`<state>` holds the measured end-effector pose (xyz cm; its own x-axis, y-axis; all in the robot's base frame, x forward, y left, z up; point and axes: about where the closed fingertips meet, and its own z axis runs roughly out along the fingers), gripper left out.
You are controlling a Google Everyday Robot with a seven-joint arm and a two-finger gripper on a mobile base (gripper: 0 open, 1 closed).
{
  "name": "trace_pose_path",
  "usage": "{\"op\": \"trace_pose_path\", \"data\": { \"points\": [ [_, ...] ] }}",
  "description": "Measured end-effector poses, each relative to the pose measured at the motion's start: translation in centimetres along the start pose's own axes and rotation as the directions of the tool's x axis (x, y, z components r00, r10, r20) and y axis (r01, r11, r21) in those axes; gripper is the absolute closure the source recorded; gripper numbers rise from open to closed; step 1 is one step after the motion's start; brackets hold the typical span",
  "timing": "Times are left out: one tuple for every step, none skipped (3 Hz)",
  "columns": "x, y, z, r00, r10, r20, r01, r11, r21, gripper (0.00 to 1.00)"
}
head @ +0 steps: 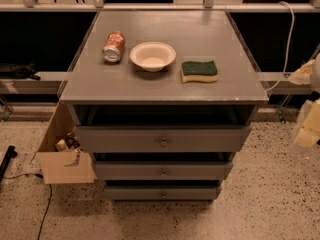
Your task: Open bottom drawer
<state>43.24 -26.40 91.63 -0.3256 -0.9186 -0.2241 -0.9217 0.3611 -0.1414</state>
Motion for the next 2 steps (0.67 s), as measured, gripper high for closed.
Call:
{"op": "trace_pose_path", "data": {
  "points": [
    [3.0, -4.0, 1.1, 0.998, 0.052, 0.038, -0.050, 0.9967, -0.064, 0.00],
    [3.6, -6.7, 5.0, 0.986, 0.105, 0.130, -0.081, 0.9815, -0.173, 0.00]
  ]
}}
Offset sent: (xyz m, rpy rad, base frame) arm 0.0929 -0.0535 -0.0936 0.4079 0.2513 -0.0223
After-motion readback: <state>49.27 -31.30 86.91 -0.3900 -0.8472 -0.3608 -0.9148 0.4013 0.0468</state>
